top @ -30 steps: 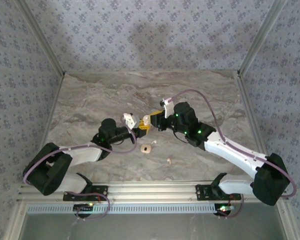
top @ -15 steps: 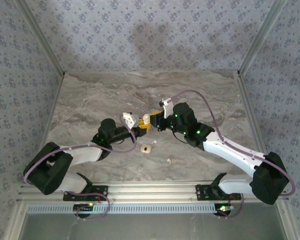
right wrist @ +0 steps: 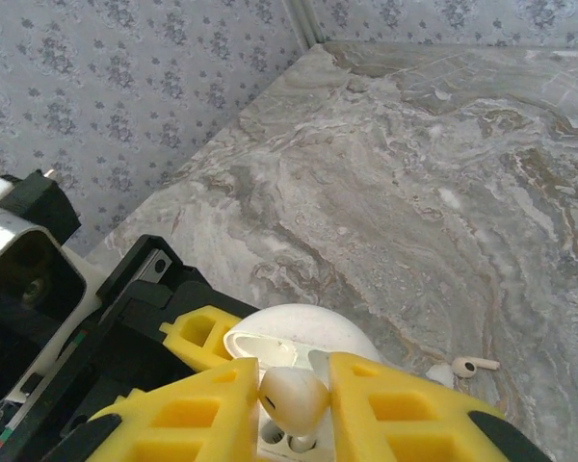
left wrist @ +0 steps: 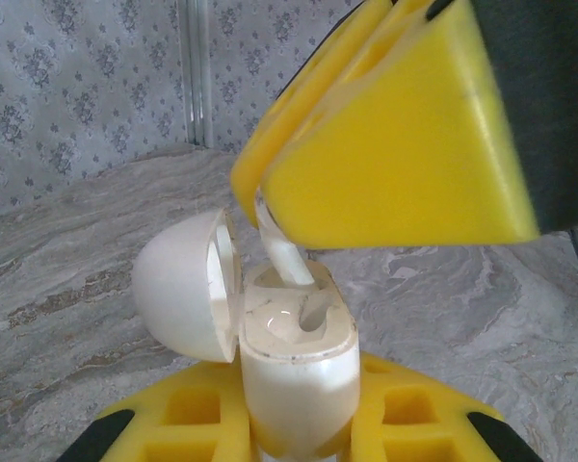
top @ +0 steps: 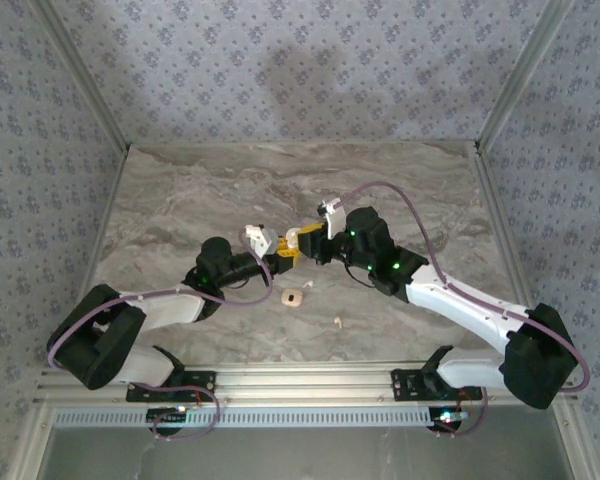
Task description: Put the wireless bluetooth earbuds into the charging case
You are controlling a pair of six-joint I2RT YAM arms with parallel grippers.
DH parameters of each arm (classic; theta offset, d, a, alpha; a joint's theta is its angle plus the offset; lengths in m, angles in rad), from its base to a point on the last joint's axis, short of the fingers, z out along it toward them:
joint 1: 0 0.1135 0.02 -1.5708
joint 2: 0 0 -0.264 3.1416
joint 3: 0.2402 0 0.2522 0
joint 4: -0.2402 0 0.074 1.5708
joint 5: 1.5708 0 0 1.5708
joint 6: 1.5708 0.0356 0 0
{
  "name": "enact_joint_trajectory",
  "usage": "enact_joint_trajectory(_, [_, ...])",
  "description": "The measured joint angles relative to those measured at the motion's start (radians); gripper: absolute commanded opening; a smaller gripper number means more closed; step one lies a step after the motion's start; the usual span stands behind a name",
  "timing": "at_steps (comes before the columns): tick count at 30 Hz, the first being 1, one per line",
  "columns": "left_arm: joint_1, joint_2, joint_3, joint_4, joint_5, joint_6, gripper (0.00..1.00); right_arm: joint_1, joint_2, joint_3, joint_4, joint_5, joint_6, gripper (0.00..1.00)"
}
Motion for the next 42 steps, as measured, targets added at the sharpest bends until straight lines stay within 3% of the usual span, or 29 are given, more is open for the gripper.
enact_joint_trajectory(13, [0.0, 0.0, 0.0, 0.006, 0.0, 0.0, 0.1, 0.001, 0.0, 0.0, -0.001, -0.043, -0.011, 0.34])
enact_joint_trajectory(18, [0.0, 0.0, 0.0, 0.005, 0.0, 0.004, 0.1, 0.001, -0.006, 0.0, -0.008, -0.042, -0.016, 0.43])
enact_joint_trajectory(22, [0.0, -0.001, 0.0, -0.009, 0.0, 0.015, 0.1, 0.001, -0.032, 0.002, -0.026, -0.042, -0.018, 0.46])
enact_joint_trajectory(32, [-0.006, -0.027, 0.002, -0.09, -0.005, 0.074, 0.1, 0.0, -0.108, 0.063, -0.204, -0.014, -0.002, 0.44])
enact_joint_trajectory(42, [-0.006, -0.034, 0.002, -0.115, -0.008, 0.098, 0.1, 0.0, -0.056, 0.127, -0.362, 0.025, 0.053, 0.56])
